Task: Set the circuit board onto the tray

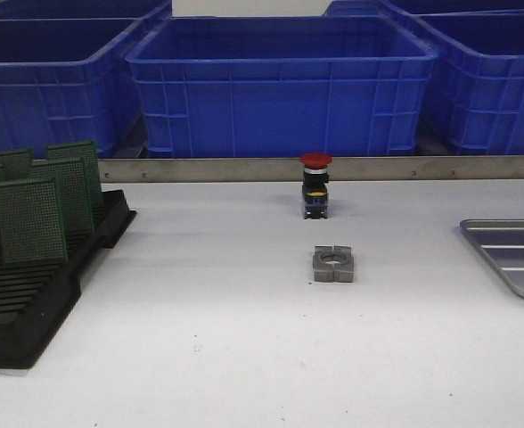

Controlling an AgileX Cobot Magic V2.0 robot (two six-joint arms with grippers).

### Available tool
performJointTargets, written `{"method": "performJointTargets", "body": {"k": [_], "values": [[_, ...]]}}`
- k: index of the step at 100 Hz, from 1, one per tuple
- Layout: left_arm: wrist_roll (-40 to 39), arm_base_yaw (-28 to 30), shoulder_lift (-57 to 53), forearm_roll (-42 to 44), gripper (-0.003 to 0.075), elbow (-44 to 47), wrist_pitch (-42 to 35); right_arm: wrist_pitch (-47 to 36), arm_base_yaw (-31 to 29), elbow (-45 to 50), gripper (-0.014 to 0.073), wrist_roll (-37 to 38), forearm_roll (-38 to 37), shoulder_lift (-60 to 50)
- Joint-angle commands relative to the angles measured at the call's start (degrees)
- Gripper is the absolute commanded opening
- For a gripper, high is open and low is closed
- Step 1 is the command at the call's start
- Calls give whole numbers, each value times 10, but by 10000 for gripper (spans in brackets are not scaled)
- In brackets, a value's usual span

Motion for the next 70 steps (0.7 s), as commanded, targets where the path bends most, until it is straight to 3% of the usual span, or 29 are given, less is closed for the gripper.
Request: {"method": "performJointTargets", "body": {"k": [1, 33, 45, 70], "values": [[-6, 1, -20, -5, -19, 23, -51, -49, -1, 3, -69, 0, -6, -10], [-6, 1, -20, -7, -19, 18, -60, -49, -1, 3, -69, 0, -6, -10], [-6, 1, -19, -49, -19, -5, -47, -49, -1, 3, -69, 0, -6, -10], [-6, 1, 26, -103, -19, -143, 84, -49, -1, 3, -69, 0, -6, -10]]}}
